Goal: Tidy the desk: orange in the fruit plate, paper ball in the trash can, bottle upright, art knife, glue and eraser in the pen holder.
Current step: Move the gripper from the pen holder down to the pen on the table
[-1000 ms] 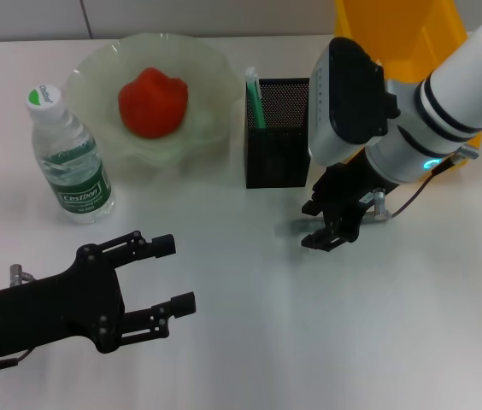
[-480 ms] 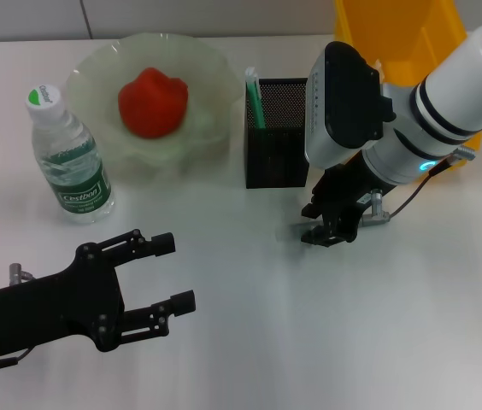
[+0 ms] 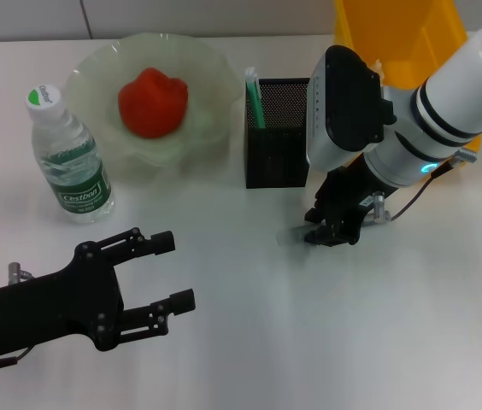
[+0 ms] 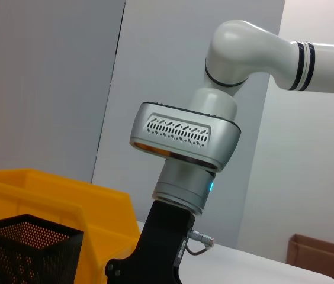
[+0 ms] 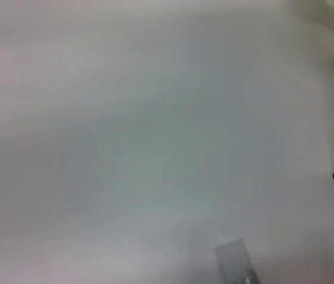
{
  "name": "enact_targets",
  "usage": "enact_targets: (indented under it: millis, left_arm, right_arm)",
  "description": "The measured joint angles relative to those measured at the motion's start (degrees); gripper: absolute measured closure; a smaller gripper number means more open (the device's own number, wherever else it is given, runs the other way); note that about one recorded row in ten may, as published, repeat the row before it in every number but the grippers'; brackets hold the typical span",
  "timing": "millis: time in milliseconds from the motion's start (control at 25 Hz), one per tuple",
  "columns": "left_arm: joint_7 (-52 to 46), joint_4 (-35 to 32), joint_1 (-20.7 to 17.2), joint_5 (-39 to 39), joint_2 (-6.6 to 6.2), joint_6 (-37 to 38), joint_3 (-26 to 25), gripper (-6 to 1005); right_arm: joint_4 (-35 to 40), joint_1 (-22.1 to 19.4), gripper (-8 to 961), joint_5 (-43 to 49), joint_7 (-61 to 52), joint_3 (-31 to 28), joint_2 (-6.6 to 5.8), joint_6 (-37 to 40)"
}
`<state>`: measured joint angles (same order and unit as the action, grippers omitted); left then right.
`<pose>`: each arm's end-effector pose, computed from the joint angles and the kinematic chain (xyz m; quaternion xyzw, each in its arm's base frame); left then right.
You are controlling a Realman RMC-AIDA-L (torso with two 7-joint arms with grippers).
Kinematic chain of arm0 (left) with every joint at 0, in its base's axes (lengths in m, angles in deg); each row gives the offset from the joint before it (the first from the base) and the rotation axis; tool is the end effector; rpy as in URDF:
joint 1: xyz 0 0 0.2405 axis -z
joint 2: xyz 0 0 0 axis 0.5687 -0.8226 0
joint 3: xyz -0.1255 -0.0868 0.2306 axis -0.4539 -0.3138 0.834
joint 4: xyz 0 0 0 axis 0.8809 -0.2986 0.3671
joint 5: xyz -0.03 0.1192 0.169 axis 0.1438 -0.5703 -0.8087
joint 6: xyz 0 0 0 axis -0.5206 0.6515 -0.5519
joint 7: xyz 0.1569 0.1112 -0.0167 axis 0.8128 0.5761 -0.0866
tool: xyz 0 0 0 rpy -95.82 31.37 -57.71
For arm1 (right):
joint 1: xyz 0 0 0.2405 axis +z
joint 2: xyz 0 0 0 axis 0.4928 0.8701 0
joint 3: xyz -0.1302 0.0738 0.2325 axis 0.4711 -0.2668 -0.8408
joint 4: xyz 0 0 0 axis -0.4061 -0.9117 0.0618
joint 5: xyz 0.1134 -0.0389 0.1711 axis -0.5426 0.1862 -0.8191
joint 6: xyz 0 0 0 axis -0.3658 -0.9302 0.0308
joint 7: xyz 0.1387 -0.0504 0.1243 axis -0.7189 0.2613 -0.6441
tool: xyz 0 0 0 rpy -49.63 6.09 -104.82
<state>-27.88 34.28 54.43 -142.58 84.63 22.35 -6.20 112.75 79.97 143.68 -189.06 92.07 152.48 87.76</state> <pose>-0.2816 0.2494 -0.0646 -0.9140 -0.1527 -0.3622 0.1008 0.2025 0.3984 -0.1347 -0.9767 0.0267 -0.2075 0.0484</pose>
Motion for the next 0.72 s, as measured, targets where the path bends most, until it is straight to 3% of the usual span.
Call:
enact_targets:
  millis: [720]
  left_arm:
    - [0.00,0.00,0.00,-0.08,0.00,0.05,0.04,216]
  right_arm:
    - [0.00,-0.20,772,0.10,-0.09,1.49,-0.08,-0.34]
